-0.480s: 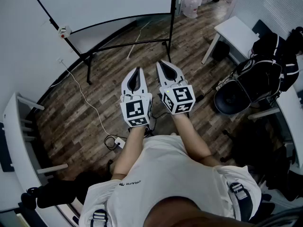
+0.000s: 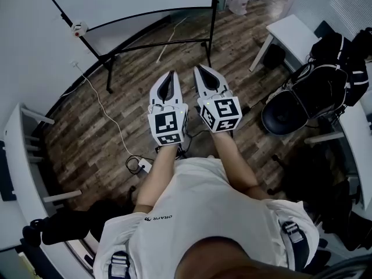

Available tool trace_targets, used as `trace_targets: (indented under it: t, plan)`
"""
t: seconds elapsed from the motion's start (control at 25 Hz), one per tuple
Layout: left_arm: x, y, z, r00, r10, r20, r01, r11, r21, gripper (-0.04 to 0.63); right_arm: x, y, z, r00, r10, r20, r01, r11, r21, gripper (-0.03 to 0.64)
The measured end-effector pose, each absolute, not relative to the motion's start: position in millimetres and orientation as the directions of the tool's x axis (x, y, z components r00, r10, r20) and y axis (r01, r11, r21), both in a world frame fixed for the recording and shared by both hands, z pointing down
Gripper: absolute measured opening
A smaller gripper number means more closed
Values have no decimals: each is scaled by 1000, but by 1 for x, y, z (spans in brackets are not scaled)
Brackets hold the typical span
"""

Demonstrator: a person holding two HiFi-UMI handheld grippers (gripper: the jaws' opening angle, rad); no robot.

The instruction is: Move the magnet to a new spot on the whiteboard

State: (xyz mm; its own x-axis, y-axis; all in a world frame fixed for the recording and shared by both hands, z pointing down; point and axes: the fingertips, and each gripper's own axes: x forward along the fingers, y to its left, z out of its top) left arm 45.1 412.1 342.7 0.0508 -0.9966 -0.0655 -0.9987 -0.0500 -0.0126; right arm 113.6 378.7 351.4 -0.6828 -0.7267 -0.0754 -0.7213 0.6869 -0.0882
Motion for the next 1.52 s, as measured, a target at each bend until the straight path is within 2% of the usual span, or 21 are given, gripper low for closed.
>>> trace_targets:
  t: [0.6, 0.8, 1.24, 1.52]
  plan:
    - [96, 401, 351, -19, -998, -52, -1000, 19, -9, 3, 165, 367, 358, -727, -685, -51, -684, 729, -34, 12]
    - [108, 403, 346, -57, -996, -63, -998, 57, -4, 3, 184, 363, 356, -749, -662, -32, -658, 748, -80, 12]
    - [105, 381, 343, -68, -996, -61, -998, 69, -4, 3, 183, 335, 353, -736, -675, -56, -669, 737, -97, 12]
    - [73, 328, 347, -54, -996, -73, -998, 53, 16, 3, 154, 280, 355, -718, -693, -64, -687, 721, -90, 12]
